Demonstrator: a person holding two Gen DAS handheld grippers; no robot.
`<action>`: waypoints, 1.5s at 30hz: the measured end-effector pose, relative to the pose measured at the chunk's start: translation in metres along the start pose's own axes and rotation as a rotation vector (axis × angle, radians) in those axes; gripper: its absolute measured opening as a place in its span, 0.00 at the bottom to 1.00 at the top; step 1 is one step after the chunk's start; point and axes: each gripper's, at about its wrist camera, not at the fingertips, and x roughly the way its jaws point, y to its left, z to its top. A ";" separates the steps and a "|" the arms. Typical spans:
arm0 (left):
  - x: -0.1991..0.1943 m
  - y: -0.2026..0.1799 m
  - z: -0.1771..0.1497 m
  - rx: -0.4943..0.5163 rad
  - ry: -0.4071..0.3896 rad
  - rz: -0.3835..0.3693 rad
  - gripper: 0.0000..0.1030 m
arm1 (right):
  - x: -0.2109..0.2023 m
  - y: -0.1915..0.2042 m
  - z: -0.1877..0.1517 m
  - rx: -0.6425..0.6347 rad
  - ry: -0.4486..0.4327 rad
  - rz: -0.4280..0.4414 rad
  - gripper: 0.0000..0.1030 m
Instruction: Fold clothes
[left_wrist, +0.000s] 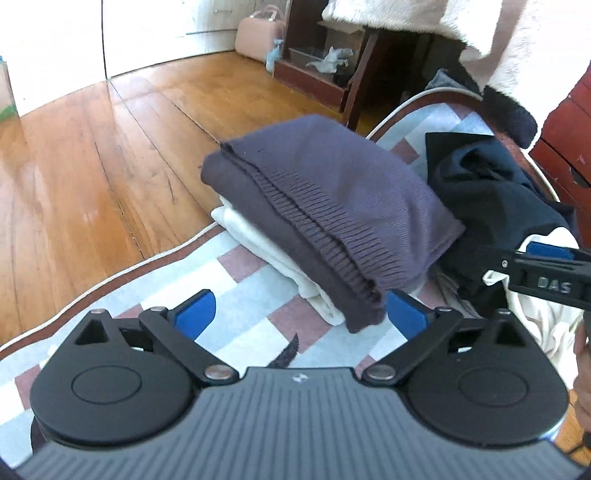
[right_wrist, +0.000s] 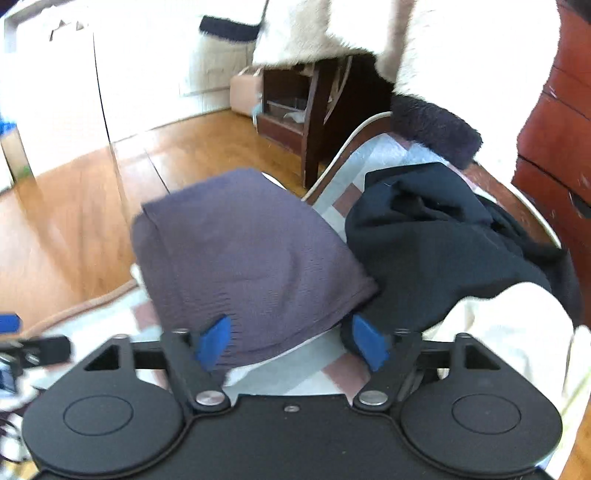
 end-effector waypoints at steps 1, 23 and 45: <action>-0.004 -0.003 -0.003 0.009 0.005 -0.019 1.00 | -0.011 -0.002 -0.004 0.007 -0.005 0.009 0.82; -0.037 -0.090 -0.033 0.243 0.063 0.004 1.00 | -0.095 -0.047 -0.051 0.013 0.128 -0.117 0.89; -0.042 -0.098 -0.034 0.246 0.043 0.006 1.00 | -0.105 -0.047 -0.055 -0.099 0.145 -0.168 0.89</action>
